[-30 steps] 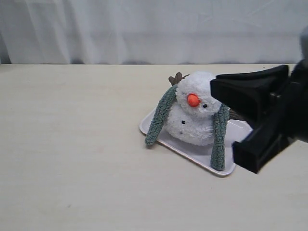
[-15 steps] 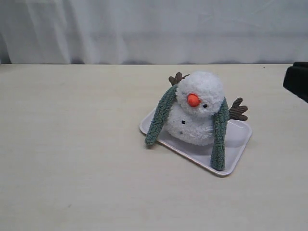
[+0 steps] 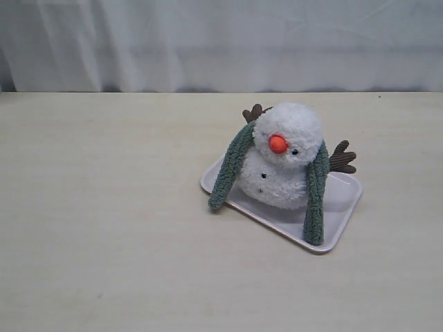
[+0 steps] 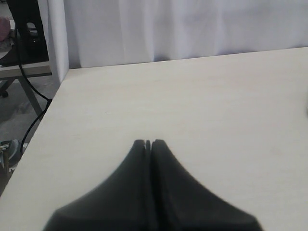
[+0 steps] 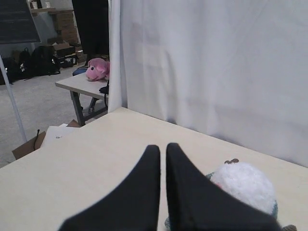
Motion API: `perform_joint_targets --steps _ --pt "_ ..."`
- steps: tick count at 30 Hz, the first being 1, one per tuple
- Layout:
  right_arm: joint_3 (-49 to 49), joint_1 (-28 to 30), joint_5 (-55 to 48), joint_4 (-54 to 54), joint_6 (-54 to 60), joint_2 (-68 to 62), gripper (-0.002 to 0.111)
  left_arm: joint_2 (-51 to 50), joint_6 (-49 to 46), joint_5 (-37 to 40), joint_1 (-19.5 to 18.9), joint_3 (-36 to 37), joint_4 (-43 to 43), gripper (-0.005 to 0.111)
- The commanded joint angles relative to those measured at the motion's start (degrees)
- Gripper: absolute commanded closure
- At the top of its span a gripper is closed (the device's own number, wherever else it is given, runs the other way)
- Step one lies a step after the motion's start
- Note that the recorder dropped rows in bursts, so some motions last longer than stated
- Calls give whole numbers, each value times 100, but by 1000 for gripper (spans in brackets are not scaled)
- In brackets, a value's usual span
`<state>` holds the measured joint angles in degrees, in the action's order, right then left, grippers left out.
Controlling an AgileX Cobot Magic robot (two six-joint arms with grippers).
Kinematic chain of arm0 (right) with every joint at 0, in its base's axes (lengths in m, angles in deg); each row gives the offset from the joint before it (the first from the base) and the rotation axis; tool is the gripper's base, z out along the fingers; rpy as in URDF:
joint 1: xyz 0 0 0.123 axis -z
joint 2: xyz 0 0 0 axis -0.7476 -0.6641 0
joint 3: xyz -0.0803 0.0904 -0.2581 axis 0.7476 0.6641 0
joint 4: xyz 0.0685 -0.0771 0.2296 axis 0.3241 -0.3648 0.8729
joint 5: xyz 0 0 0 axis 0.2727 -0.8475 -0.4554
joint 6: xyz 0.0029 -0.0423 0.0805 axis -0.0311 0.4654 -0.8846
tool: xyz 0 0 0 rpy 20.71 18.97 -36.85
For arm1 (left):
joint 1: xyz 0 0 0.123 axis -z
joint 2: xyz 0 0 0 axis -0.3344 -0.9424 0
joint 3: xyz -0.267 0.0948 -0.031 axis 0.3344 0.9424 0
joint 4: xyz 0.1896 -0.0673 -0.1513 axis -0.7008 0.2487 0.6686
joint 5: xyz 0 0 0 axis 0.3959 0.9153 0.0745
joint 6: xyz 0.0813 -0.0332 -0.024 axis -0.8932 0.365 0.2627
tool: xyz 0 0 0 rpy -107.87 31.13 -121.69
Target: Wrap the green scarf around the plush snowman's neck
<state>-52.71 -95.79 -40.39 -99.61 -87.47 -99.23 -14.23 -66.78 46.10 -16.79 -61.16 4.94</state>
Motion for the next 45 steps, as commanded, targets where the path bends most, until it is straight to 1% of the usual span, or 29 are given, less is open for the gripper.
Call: perform_joint_targets --steps 1,6,9,11,16,19,23,31,35,42,45 --pt "90 17 93 23 5 164 104 20 28 -73 -16 18 -5 107" --pt "487 40 196 23 5 461 104 20 28 -73 -16 18 -5 107" --pt "750 221 130 214 5 718 104 20 28 -73 -16 18 -5 107" --pt "831 398 84 761 5 944 104 20 28 -73 -16 18 -5 107" --pt "985 921 -24 2652 5 1592 104 20 28 -73 -16 18 -5 107" --pt "1143 1166 -3 3278 5 1985 104 20 28 -73 -16 18 -5 107" --pt "1279 1636 11 3325 5 2485 104 20 28 -73 -16 18 -5 107" --pt "1377 3064 5 3325 5 2654 104 20 28 -73 -16 18 -5 107" --pt "1377 3291 5 3325 5 2654 104 20 28 -73 -16 18 -5 107" --pt "1377 3347 5 3325 5 2654 104 20 28 -73 -16 18 -5 107" --pt "1472 3583 16 3317 5 2654 104 20 28 -73 -16 18 -5 107"
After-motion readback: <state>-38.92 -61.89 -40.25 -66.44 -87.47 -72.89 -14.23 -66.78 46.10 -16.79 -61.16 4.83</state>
